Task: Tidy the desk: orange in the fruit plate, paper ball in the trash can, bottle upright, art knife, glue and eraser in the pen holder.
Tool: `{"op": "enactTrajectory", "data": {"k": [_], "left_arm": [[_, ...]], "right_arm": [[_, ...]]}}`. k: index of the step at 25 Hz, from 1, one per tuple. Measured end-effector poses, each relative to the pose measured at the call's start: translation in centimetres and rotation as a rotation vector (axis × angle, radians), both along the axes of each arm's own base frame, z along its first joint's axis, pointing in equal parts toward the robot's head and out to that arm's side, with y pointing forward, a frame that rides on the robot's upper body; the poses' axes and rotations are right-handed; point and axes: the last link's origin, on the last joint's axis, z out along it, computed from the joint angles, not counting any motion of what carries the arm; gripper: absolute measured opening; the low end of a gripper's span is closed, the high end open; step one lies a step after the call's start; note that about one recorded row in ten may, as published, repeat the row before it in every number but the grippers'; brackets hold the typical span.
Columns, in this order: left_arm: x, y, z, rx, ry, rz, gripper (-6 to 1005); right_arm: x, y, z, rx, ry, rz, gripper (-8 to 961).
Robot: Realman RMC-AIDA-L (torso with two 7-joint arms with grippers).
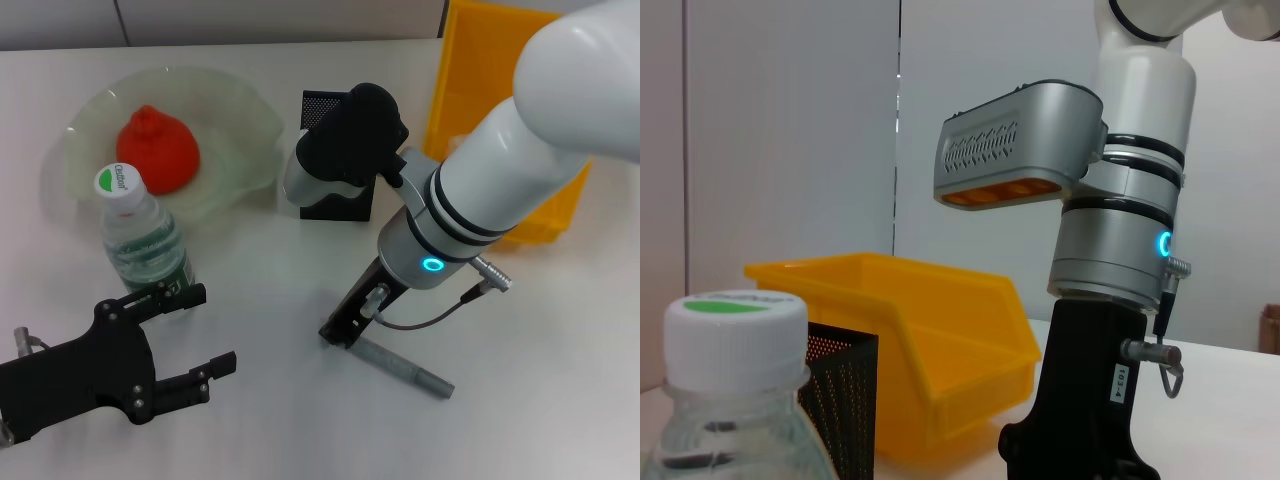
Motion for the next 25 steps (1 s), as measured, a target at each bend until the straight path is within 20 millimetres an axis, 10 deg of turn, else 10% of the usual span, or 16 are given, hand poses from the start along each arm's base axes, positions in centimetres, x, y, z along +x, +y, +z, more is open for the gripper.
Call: {"op": "enactTrajectory", "data": {"k": [7, 14, 19, 25], "left_arm": [[0.0, 0.0, 0.0, -0.001, -0.003, -0.001, 783], [0.2, 0.0, -0.1, 0.001, -0.006, -0.007, 783], [0.3, 0.1, -0.1, 0.000, -0.008, -0.008, 783], [0.3, 0.1, -0.2, 0.003, -0.008, -0.010, 783]], "right_arm": [[-0.8, -0.1, 1.6, 0.047, 0.090, 0.031, 143], [-2.3, 1.5, 10.2, 0.332, 0.482, 0.167, 139], [-2.1, 1.9, 12.9, 0.459, 0.735, 0.279, 139], [-0.4, 2.8, 13.0, 0.587, 0.875, 0.433, 138]]}}
